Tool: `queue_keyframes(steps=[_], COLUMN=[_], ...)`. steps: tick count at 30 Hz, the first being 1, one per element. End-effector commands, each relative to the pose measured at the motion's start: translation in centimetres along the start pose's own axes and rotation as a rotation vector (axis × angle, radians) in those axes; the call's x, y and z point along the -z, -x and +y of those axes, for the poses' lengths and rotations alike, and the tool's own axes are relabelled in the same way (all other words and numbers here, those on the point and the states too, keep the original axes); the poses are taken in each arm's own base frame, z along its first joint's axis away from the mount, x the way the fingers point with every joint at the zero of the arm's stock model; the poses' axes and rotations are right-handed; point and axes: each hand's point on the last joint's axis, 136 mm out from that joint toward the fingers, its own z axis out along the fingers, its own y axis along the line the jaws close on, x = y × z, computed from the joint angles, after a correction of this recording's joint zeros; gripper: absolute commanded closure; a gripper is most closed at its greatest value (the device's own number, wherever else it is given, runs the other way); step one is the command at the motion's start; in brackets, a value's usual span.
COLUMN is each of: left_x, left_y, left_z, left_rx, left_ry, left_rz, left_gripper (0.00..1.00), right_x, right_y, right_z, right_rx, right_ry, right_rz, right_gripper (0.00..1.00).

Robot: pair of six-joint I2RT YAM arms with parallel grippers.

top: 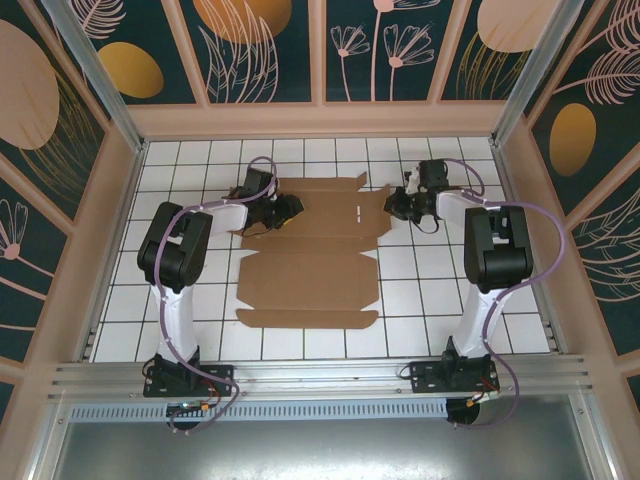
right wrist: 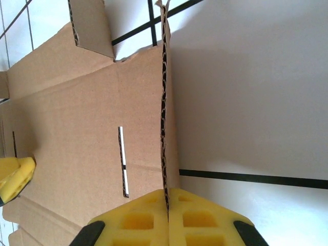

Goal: Fold the paper box

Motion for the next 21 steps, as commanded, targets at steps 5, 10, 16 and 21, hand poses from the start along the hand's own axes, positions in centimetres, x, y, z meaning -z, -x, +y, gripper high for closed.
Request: queue_keyframes(steps=[5,10,16,21], left_x=[-1.0,-1.1,-1.1,-1.1], left_y=[-1.7,-1.7,-1.8,-1.7], left_z=[3.0,2.9,3.0,2.9], left_rx=[0.049,0.050,0.050,0.049], left_ry=[0.072,0.069,0.069,0.067], left_rz=[0.045,0.046,0.048,0.046], left_gripper=[0.57,0.57,0.57,0.57], right_x=[0.9,0.8,0.2,-0.7], right_y=[0.3,0.3,-0.4,-1.4], right_z=[4.2,6.7,8.7,10.9], right_rx=[0.136,0.197,0.230,0.241], right_ry=[-0.097,-0.144,-0.155,-0.108], right_rz=[-0.030,-0.033,-0.006,0.016], right_gripper=[0.98,0.98,0.97,0.97])
